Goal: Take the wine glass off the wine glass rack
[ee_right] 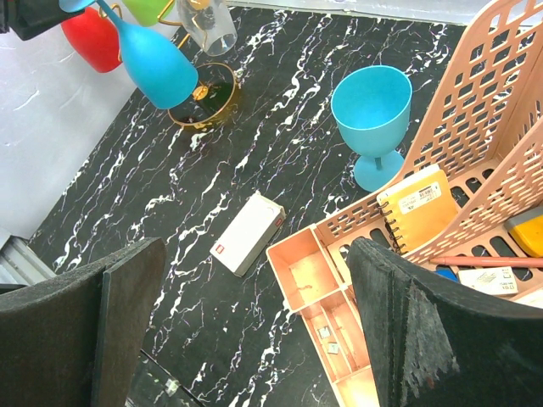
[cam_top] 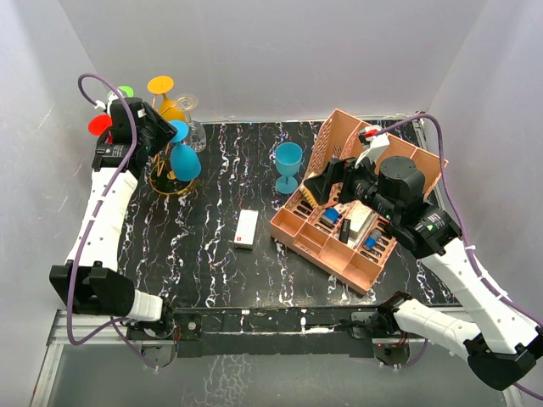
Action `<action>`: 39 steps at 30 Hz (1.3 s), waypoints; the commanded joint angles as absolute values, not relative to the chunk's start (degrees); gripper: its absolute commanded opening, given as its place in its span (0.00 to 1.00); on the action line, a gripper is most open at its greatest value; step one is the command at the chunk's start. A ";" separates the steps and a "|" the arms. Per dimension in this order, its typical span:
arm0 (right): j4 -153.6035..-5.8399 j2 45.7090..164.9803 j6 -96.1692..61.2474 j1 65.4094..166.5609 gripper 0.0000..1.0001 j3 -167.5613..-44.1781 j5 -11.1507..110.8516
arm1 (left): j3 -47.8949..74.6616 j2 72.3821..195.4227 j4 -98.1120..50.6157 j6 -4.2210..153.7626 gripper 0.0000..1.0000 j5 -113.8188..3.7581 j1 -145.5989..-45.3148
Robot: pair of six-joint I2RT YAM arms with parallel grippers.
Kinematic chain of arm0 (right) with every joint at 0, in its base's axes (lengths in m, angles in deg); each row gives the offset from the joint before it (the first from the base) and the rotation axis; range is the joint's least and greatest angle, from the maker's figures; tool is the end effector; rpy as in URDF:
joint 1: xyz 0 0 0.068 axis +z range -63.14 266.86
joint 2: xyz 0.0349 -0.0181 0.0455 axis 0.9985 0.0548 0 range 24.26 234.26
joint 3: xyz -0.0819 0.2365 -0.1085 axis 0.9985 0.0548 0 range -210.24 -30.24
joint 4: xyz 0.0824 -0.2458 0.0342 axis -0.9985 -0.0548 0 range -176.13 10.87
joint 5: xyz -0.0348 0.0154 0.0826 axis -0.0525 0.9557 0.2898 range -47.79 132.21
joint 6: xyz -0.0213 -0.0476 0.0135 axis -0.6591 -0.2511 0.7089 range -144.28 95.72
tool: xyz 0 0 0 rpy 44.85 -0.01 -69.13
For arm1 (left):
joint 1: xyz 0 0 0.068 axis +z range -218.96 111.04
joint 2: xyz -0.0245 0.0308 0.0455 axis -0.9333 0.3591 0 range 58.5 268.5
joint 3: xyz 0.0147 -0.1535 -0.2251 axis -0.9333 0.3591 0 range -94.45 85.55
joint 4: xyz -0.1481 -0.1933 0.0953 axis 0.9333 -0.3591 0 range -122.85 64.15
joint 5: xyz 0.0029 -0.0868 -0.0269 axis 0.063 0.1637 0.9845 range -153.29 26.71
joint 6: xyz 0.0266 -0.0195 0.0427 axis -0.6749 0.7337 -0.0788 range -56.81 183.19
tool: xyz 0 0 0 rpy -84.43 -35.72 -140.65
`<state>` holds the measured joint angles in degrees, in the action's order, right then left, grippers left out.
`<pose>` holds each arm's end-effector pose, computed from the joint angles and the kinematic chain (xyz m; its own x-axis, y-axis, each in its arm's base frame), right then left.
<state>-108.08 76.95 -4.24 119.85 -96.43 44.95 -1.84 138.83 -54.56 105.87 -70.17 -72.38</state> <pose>0.1583 0.1047 0.4099 -0.4094 0.1422 -0.9012 -0.4708 0.8132 0.3422 0.3128 -0.0144 0.4231 -0.2357 -0.6601 -0.7133 -0.2877 0.7484 -0.5976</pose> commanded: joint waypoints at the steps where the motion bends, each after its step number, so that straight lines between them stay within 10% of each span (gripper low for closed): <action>1: -106.07 75.83 -4.27 119.95 0.99 -97.04 44.17 | -2.25 138.96 -53.61 104.85 0.45 -69.62 -71.82; 39: -106.06 75.78 -4.37 119.91 0.99 -97.12 43.74 | -4.86 139.05 -51.46 107.35 0.03 -68.89 -70.00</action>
